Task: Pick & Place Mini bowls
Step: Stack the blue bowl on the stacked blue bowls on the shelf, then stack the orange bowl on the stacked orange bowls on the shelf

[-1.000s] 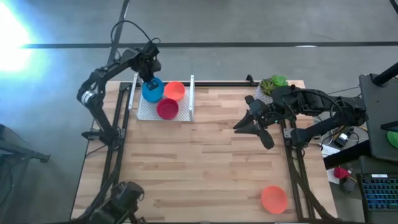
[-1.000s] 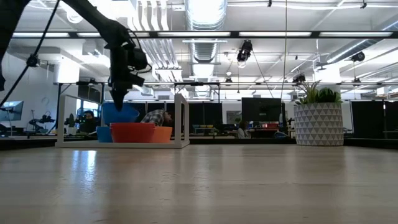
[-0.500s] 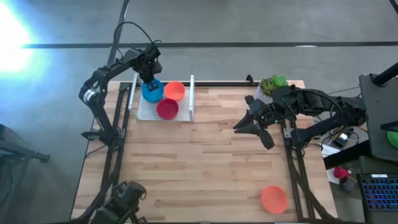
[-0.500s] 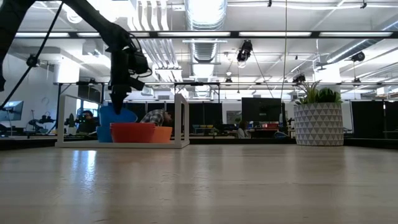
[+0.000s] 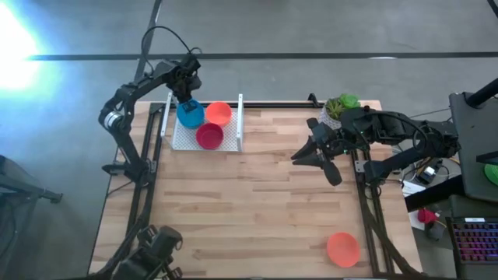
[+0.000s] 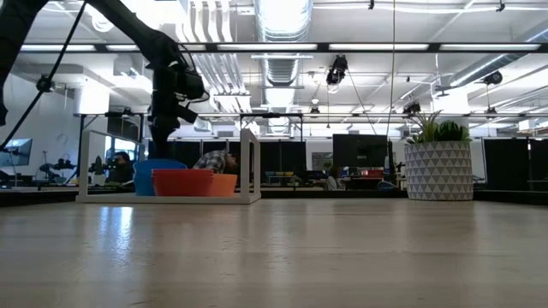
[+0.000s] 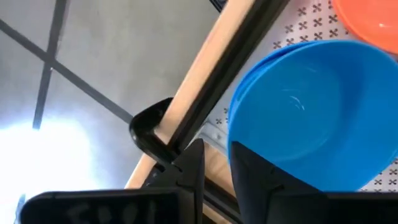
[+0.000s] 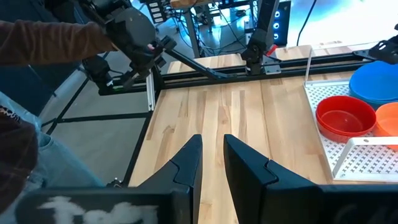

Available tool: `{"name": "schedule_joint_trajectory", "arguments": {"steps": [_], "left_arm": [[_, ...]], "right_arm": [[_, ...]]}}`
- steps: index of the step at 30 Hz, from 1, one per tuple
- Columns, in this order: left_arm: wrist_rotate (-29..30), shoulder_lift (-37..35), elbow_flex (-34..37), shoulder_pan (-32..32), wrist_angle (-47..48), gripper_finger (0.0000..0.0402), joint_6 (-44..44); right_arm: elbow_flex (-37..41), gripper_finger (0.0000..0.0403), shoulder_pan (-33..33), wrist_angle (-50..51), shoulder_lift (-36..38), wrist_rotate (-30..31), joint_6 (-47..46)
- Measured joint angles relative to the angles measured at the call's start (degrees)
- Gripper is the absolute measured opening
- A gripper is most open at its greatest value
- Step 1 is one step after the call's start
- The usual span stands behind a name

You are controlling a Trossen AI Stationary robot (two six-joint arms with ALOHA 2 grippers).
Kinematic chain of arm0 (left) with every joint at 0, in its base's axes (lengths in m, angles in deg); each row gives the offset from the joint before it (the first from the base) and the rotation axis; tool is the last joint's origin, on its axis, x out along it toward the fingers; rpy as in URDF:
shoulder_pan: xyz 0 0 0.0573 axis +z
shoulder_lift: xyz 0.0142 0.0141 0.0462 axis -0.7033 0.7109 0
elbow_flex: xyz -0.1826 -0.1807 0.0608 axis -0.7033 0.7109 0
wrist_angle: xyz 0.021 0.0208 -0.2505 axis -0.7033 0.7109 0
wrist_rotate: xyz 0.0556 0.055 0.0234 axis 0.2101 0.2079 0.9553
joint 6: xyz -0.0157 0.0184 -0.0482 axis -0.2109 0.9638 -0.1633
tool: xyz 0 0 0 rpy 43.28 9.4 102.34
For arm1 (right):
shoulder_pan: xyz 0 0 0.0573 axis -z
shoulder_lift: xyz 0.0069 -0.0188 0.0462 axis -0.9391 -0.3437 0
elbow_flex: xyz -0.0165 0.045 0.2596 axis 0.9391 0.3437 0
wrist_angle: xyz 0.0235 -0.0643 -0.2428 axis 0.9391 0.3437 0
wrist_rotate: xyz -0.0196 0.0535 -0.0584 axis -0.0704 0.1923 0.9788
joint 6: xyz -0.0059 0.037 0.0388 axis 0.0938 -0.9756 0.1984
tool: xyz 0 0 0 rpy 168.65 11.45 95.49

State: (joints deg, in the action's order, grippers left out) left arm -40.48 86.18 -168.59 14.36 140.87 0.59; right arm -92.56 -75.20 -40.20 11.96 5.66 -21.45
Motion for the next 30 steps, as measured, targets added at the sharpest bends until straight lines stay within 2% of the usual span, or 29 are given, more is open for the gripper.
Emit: {"name": "schedule_joint_trajectory", "arguments": {"steps": [8, 23, 30], "left_arm": [[-4.66, -0.20, -2.14, 0.00, -1.17, 0.0071, -2.17], [-4.47, -0.13, 7.14, 0.00, -9.76, 0.0071, -4.50], [-4.36, -0.19, 6.38, -0.02, -9.23, 0.0071, -4.91]], "right_arm": [[0.00, 0.0061, -0.04, 0.02, 0.00, 0.08, 0.01], [0.00, 0.0061, -0.04, 0.02, 0.00, 0.28, 0.00], [0.00, 0.0061, -0.04, 0.02, 0.00, 0.28, 0.00]]}}
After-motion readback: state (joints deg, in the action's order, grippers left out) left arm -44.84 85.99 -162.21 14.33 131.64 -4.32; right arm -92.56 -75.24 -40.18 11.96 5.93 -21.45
